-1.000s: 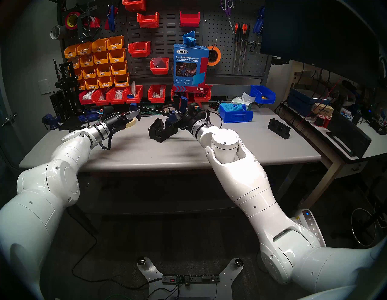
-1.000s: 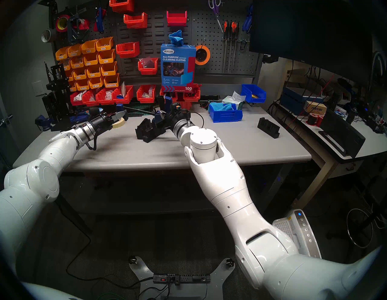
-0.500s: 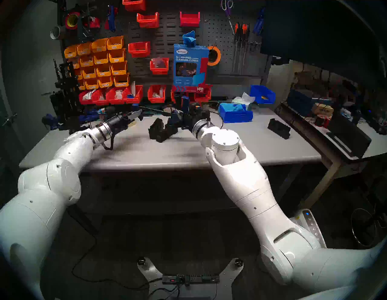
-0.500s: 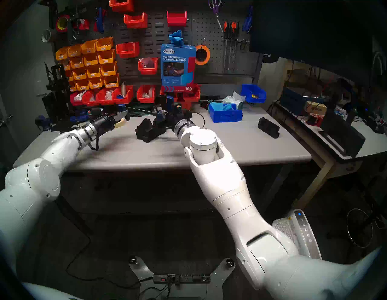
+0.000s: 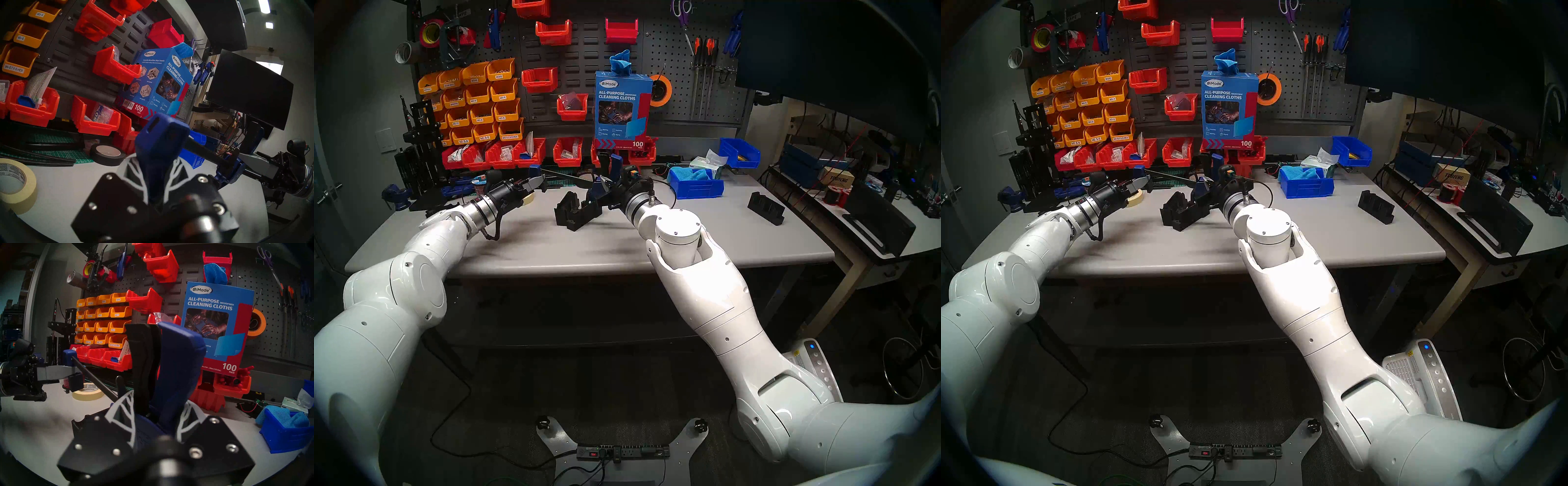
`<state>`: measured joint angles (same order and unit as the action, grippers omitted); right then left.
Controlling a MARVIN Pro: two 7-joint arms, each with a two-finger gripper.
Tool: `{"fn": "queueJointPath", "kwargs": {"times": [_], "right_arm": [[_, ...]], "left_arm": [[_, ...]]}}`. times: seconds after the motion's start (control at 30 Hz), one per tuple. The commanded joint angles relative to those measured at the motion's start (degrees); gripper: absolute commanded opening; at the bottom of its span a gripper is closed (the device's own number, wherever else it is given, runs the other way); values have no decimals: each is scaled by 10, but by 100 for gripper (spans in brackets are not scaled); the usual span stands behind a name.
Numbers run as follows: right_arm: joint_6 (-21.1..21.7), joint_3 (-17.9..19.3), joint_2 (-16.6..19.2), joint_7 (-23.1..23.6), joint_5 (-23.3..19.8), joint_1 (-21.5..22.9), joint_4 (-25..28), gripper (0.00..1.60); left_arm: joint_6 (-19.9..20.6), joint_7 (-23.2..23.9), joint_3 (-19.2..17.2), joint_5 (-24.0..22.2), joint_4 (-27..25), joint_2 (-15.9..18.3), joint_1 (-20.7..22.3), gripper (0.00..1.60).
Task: Clamp the two 3D printed pieces together with the clamp
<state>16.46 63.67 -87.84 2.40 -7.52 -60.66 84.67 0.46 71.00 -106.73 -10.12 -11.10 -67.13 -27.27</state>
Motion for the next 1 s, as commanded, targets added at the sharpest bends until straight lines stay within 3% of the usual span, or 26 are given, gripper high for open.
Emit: {"fn": "queueJointPath", "kwargs": {"times": [0.0, 0.97], "right_arm": [[1, -6, -6, 0, 5, 18, 17, 0], [9, 0, 16, -31, 21, 10, 29, 0]], "left_arm": [[12, -1, -3, -5, -16, -2, 58, 0], [62, -13, -11, 12, -9, -10, 81, 0]]}}
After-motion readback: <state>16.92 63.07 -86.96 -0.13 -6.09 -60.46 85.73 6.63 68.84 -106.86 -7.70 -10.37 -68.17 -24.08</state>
